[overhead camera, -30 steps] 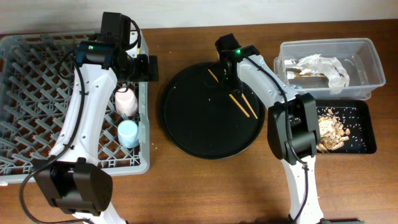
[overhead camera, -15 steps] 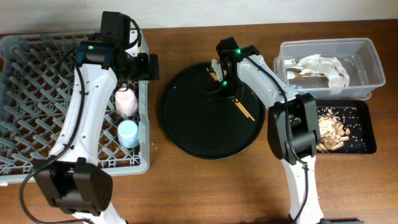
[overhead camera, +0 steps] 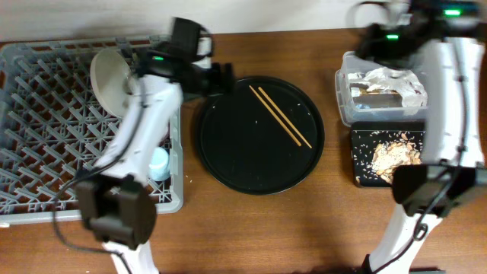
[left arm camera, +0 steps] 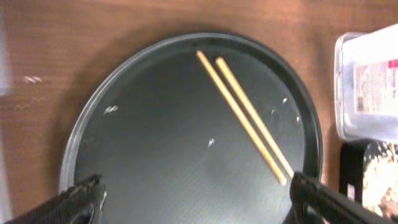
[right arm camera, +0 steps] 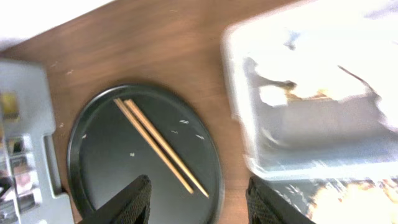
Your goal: Sort waste into correct bins and load items into the dishwasher rack
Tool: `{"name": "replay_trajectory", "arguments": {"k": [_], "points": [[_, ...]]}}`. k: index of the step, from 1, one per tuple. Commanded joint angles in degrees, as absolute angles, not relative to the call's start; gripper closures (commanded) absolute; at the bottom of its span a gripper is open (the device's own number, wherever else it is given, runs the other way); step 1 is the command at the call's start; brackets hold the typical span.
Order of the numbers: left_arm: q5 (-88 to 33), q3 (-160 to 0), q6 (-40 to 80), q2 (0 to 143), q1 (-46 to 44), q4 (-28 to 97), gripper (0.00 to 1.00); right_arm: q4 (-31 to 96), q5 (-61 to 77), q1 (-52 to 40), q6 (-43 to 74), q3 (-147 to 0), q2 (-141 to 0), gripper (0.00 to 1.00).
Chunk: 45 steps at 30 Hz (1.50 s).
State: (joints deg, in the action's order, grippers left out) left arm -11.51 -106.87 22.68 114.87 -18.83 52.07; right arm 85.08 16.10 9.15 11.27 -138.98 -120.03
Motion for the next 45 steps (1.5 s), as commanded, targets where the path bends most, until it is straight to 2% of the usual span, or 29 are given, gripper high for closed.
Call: {"name": "replay_trajectory", "arguments": {"k": [1, 6, 11, 14, 15, 19, 31, 34, 40, 45], "points": [[-4.03, -107.02, 31.83, 118.63, -25.87, 47.2, 0.07, 89.36, 15.79, 12.05, 13.43, -137.99, -121.93, 0.49], [2.92, -114.83, 32.34, 123.9, -31.53, 50.22, 0.09, 92.05, 14.31, 12.49, 12.03, -137.99, -121.93, 0.48], [3.01, -122.72, 32.38, 132.92, -33.61, 54.81, 0.1, 92.09, 13.78, 9.69, 11.86, -137.99, -121.97, 0.48], [2.83, -123.39, 33.01, 135.15, -33.61, 55.0, 0.11, 92.09, 10.98, 7.64, 11.86, -137.99, -121.97, 0.48], [2.81, -123.37, 32.99, 136.03, -33.63, 54.83, 0.16, 92.09, 8.19, 5.91, 11.9, -137.99, -121.97, 0.48], [2.87, -123.37, 32.97, 137.82, -34.15, 54.52, 0.19, 91.77, 5.54, 3.2, 11.88, -137.91, -121.97, 0.46], [2.83, -123.37, 32.91, 142.85, -34.63, 52.1, 0.2, 92.2, 5.28, 2.26, 11.88, -137.91, -121.97, 0.45], [2.85, -123.37, 32.4, 143.09, -34.85, 51.94, 0.26, 92.27, 5.3, 2.26, 11.88, -137.91, -121.97, 0.45], [2.83, -123.37, 30.59, 144.92, -36.14, 52.58, 0.46, 92.51, 5.28, 2.26, 11.88, -137.91, -121.97, 0.45], [5.3, -123.37, 28.21, 145.1, -36.97, 53.69, 0.5, 92.62, 5.3, 2.26, 11.88, -137.91, -121.97, 0.44]]}}
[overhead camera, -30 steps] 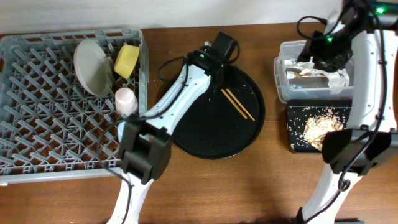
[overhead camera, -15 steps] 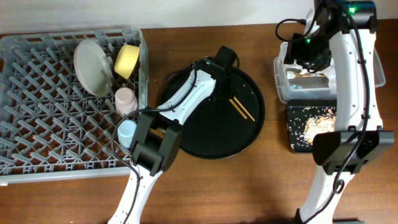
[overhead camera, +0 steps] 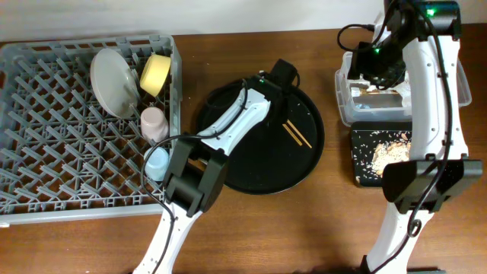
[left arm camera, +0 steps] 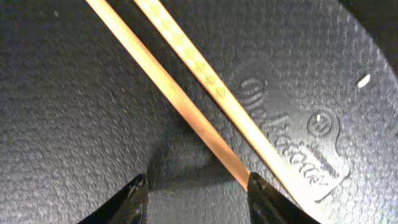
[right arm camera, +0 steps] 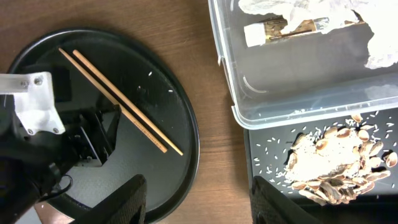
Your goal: Sort waste into correct bins and load items into the dishwasher rack
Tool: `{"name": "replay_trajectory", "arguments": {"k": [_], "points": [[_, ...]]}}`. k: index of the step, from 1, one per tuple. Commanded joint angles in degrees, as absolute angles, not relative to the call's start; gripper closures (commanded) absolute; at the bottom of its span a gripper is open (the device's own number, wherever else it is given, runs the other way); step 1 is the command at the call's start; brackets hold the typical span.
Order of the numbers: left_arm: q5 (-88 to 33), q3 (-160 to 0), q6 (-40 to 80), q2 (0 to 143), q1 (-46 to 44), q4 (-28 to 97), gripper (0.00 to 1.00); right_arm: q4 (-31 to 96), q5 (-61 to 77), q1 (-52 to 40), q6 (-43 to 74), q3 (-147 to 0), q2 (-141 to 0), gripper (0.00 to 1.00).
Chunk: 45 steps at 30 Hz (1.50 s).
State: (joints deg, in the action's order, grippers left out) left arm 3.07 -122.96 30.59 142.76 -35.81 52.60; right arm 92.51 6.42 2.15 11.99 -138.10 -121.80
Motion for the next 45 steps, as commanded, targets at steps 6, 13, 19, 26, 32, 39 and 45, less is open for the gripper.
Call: {"name": "replay_trajectory", "arguments": {"k": [6, 13, 19, 26, 32, 39, 45], "points": [[9.15, -123.37, 25.56, 145.1, -36.95, 56.36, 0.5, 93.06, 5.3, 0.69, 11.86, -137.82, -122.19, 0.44], [10.7, -135.7, 27.2, 144.2, -32.86, 70.32, 0.48, 88.84, 5.41, -3.53, 11.94, -132.88, -122.26, 0.44], [7.25, -160.42, 27.35, 143.37, -21.23, 89.73, 0.43, 78.59, 9.28, -6.7, 12.88, -121.71, -122.26, 0.79], [0.82, -168.37, 27.33, 143.35, -11.51, 96.12, 0.43, 61.39, 9.21, -12.84, 14.04, -107.31, -122.26, 0.94], [1.23, -168.35, 25.61, 143.35, -10.98, 96.73, 0.43, 53.32, 3.49, -15.14, 14.0, -99.7, -122.34, 0.96], [1.23, -168.35, 25.61, 143.35, -10.98, 96.71, 0.43, 47.2, 1.17, -15.35, 13.82, -93.01, -122.41, 0.95], [1.23, -168.35, 25.58, 143.35, -10.98, 96.71, 0.43, 44.1, 0.78, -15.35, 13.82, -88.53, -122.72, 0.94]]}}
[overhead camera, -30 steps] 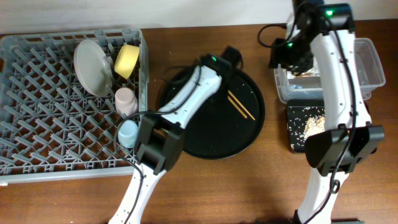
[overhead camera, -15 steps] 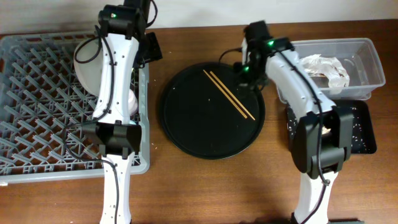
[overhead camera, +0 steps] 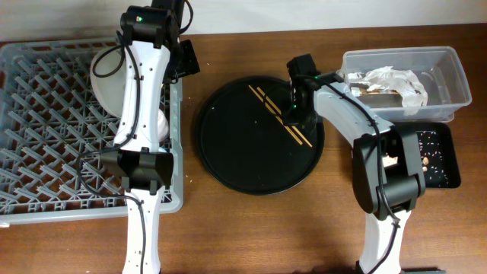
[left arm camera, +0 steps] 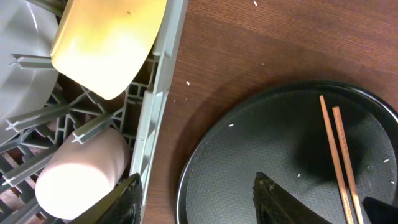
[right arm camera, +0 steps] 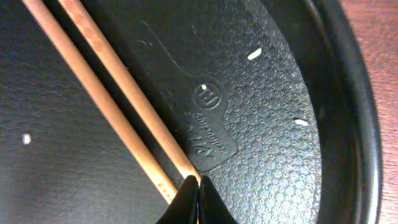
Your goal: Sort waste into correct bins and load items into the dishwasher rack
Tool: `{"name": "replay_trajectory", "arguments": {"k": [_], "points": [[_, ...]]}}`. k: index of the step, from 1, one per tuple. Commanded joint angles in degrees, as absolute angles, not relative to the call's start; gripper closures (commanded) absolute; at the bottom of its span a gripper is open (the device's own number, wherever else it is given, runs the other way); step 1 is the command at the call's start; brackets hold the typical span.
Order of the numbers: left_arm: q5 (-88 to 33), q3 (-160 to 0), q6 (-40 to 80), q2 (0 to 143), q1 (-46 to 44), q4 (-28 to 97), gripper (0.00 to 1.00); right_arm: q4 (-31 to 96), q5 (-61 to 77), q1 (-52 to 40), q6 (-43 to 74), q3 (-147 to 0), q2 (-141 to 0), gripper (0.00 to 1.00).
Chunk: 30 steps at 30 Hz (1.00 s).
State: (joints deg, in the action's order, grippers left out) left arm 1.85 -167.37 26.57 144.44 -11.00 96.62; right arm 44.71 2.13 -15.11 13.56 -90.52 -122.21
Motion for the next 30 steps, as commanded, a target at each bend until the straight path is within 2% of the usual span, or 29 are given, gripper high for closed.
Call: {"name": "replay_trajectory", "arguments": {"k": [1, 10, 14, 21, 30], "points": [[1.23, -168.35, 25.58, 143.35, -10.98, 96.73, 0.43, 44.1, 0.78, -15.35, 13.82, -88.49, -122.87, 0.95], [1.21, -168.35, 24.32, 143.35, -11.2, 96.71, 0.43, 48.18, 1.08, -15.38, 13.78, -88.51, -122.98, 0.94], [1.21, -168.35, 24.32, 143.35, -11.35, 96.73, 0.43, 51.24, 7.18, -15.49, 9.21, -88.51, -123.0, 0.94], [1.23, -168.35, 24.32, 143.35, -11.92, 96.73, 0.43, 55.0, 10.63, -18.0, 6.07, -88.51, -123.0, 0.86], [1.23, -168.35, 24.29, 143.35, -12.27, 96.73, 0.43, 54.78, 18.31, -17.54, 3.86, -91.37, -123.0, 0.85]]}}
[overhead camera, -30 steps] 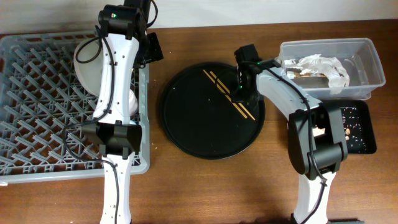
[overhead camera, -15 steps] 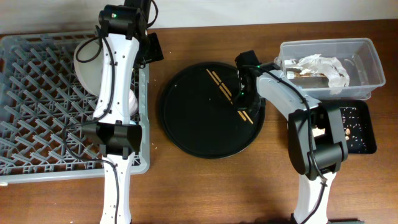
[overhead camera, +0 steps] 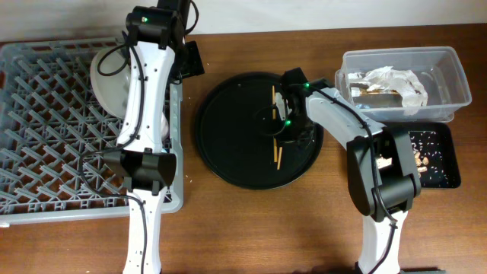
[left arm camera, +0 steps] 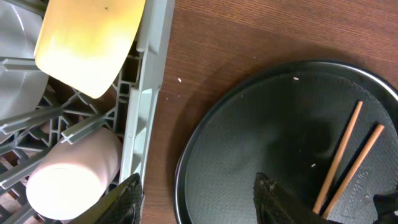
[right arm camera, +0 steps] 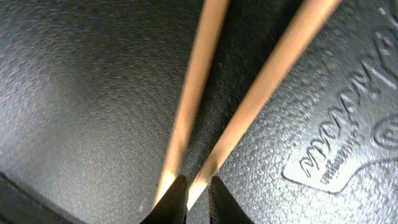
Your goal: Sort waste into correct bins and load items into the dishwasher rack
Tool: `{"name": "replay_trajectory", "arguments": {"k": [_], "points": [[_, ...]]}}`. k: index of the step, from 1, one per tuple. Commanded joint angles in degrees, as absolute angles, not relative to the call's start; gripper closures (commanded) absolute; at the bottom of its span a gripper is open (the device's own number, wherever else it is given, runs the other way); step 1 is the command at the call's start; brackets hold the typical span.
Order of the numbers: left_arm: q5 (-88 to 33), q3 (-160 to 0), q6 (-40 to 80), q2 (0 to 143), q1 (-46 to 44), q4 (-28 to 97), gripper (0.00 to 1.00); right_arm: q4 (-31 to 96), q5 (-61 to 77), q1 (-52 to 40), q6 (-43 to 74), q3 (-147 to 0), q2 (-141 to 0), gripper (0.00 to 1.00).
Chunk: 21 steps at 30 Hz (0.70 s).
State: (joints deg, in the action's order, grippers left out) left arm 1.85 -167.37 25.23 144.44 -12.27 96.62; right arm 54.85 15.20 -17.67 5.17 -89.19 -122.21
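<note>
Two wooden chopsticks [overhead camera: 275, 125] lie almost upright, side by side, on the round black tray [overhead camera: 228, 164]. My right gripper [overhead camera: 286, 126] is down on the tray over them. In the right wrist view its fingertips [right arm camera: 178, 198] pinch the end of the right-hand chopstick [right arm camera: 267, 87]; the other chopstick [right arm camera: 193, 93] lies just left of them. My left gripper [left arm camera: 198, 190] hangs open and empty over the gap between the grey dishwasher rack [overhead camera: 46, 152] and the tray's left rim [left arm camera: 186, 168].
In the rack stand a white plate [overhead camera: 106, 84], a yellow cup [left arm camera: 90, 43] and a pink cup [left arm camera: 68, 180]. A clear bin of crumpled wrappers [overhead camera: 399, 84] sits at the back right. A black bin of food scraps [overhead camera: 432, 156] lies in front of it.
The chopsticks have turned from a diagonal to nearly upright on the tray. My right gripper sits a little lower and further left, its tips now around one chopstick's end. The left arm barely moved.
First my left gripper hung open by the tray's left side while the right was over the clear bin. Then the left was down at the chopsticks, open. Later it was back by the rack and the right was down on the chopsticks, which now lie turned.
</note>
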Motion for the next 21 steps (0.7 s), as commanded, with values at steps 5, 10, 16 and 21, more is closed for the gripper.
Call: {"name": "replay_trajectory", "arguments": {"k": [5, 10, 16, 21], "points": [[1.19, -168.13, 24.32, 143.35, -13.37, 96.73, 0.43, 57.87, 19.53, -16.8, 3.99, -97.21, -121.34, 0.85], [1.19, -165.4, 24.34, 143.46, -17.39, 95.88, 0.43, 63.02, 17.91, -12.86, 10.81, -105.71, -118.06, 0.8], [-0.45, -156.81, 24.36, 143.46, -22.72, 90.52, 0.42, 68.36, 15.86, -5.52, 13.08, -110.1, -117.45, 0.64], [-3.66, -146.98, 24.38, 143.46, -27.83, 81.82, 0.43, 72.25, 16.14, -1.87, 11.94, -110.3, -116.75, 0.39]]}}
